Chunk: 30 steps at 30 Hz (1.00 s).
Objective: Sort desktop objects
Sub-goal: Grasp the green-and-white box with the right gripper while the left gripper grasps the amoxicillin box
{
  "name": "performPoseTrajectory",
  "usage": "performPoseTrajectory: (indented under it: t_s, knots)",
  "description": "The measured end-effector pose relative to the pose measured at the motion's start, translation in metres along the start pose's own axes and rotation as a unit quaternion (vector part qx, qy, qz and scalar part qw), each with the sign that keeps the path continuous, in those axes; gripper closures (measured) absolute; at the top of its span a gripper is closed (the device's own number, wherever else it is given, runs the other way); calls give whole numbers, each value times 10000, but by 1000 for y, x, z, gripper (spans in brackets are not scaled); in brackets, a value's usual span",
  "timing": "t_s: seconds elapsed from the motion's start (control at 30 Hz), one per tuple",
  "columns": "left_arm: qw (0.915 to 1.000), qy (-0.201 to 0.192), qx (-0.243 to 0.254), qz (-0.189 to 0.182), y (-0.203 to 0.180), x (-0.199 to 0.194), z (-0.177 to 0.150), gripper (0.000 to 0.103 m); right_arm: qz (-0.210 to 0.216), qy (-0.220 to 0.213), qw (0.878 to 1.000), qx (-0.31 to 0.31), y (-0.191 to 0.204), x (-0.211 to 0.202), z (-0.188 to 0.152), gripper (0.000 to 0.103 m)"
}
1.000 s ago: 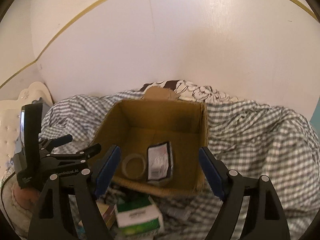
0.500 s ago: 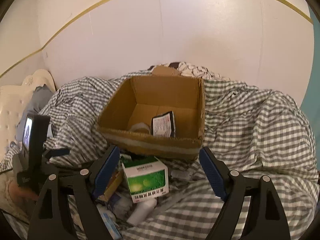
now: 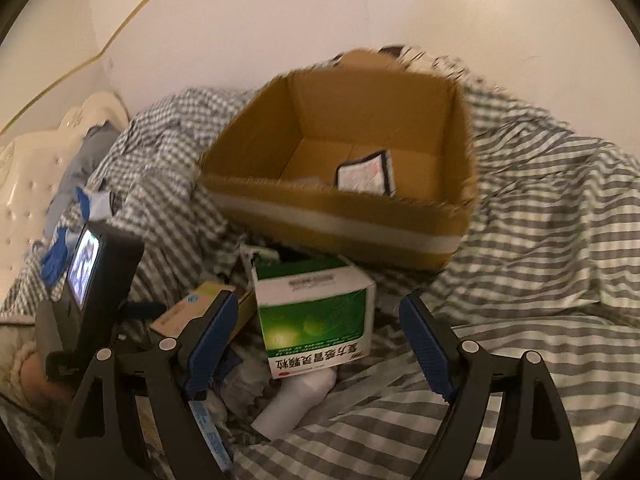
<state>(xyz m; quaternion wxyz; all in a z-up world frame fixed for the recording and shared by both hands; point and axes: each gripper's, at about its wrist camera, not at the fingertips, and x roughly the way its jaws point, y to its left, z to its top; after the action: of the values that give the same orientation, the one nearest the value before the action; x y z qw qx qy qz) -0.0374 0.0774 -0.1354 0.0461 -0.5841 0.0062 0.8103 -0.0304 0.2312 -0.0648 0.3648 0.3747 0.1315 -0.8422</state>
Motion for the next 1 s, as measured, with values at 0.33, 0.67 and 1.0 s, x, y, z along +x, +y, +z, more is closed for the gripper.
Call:
performPoseTrajectory:
  t_s: [0.33, 0.67, 1.0]
  knots:
    - [9985, -477, -226, -162, 10, -16, 0, 25, 328, 723, 9964, -300, 10, 44, -7, 13]
    - [9950, -905, -433, 20, 23, -29, 0, 27, 412, 1090, 9927, -297, 3, 79, 4, 13]
    - [9949, -899, -457, -25, 22, -28, 2, 27, 89, 1160, 9931, -141, -5, 90, 6, 13]
